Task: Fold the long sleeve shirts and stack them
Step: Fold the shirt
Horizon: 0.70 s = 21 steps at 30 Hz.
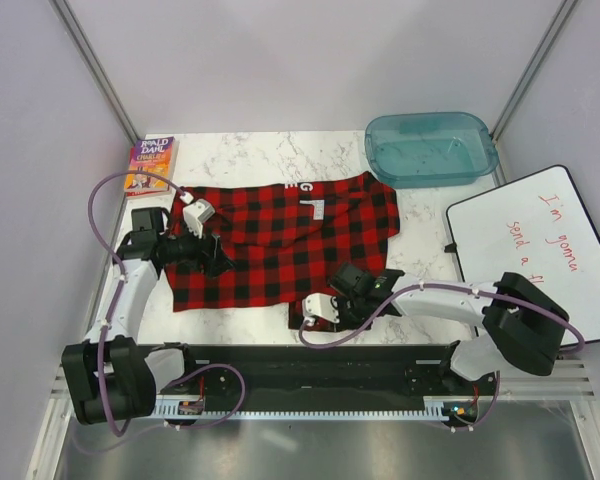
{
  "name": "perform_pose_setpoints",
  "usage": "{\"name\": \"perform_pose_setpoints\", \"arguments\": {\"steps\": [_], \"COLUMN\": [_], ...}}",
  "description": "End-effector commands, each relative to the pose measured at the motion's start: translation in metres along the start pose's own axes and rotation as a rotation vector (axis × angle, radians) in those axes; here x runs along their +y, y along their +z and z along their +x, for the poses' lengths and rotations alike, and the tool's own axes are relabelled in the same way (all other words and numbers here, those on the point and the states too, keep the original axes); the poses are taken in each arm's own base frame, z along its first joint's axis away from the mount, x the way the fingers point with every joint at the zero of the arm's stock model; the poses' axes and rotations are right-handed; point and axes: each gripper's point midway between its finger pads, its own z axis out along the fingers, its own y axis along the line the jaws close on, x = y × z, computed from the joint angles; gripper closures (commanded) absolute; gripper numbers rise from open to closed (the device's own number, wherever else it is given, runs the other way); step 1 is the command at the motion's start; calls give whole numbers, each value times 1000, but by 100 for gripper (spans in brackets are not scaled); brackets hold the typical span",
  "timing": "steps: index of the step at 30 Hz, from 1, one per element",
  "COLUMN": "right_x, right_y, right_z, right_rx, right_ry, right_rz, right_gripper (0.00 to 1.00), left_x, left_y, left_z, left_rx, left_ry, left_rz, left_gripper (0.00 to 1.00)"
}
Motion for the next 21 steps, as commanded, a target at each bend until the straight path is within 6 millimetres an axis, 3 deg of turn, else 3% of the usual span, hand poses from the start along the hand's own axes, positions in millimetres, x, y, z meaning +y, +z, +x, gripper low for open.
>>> {"name": "perform_pose_setpoints", "arguments": {"steps": [1, 3, 6, 7, 8, 10, 11, 12, 14, 15, 16, 17, 18, 19, 20, 21], "right_x": [-27, -40, -63, -76, -92, -120, -134, -146, -177, -188, -203, -217, -230, -239, -254, -266], "right_y": [-4, -24, -65, -77, -98, -110, -124, -116, -124, -109, -108, -113, -97, -92, -97, -83], "right_z": [-7, -29, -69, -74, -93, -90, -104, -100, -99, -94, -87, -92, -79, -76, -79, -67], "right_rx": [11, -36, -142, -163, -216, -222, -267, -242, -250, -229, -224, -238, -206, -203, -216, -194], "right_ry": [29, 36, 37, 52, 48, 96, 98, 112, 144, 160, 191, 195, 231, 255, 267, 310], "right_rz": [127, 172, 237, 262, 300, 329, 337, 326, 363, 341, 351, 368, 354, 354, 375, 366], "right_gripper": [88, 100, 100, 100, 100, 100, 100, 100, 100, 100, 100, 100, 100, 100, 100, 100], "left_x": [-10, -14, -23, -26, -26, -31, -34, -40, -48, -56, -66, -68, -75, -74, -77, -77], "left_y": [-6, -8, -12, -13, -13, -12, -11, -8, -4, 0, 5, 8, 13, 19, 26, 30], "left_z": [-11, -13, -16, -13, -13, -11, -9, -9, -3, -1, 4, 4, 4, 10, 1, 0], "left_rx": [-58, -66, -67, -59, -57, -49, -43, -42, -34, -30, -22, -27, -31, -15, -43, -50], "left_ry": [62, 123, 213, 224, 245, 307, 325, 364, 391, 427, 451, 479, 506, 512, 557, 580], "left_rz": [22, 45, 91, 103, 107, 124, 134, 159, 191, 223, 263, 273, 293, 278, 270, 262], "left_gripper": [11, 13, 15, 16, 16, 17, 17, 17, 19, 20, 21, 25, 26, 27, 28, 29]}}
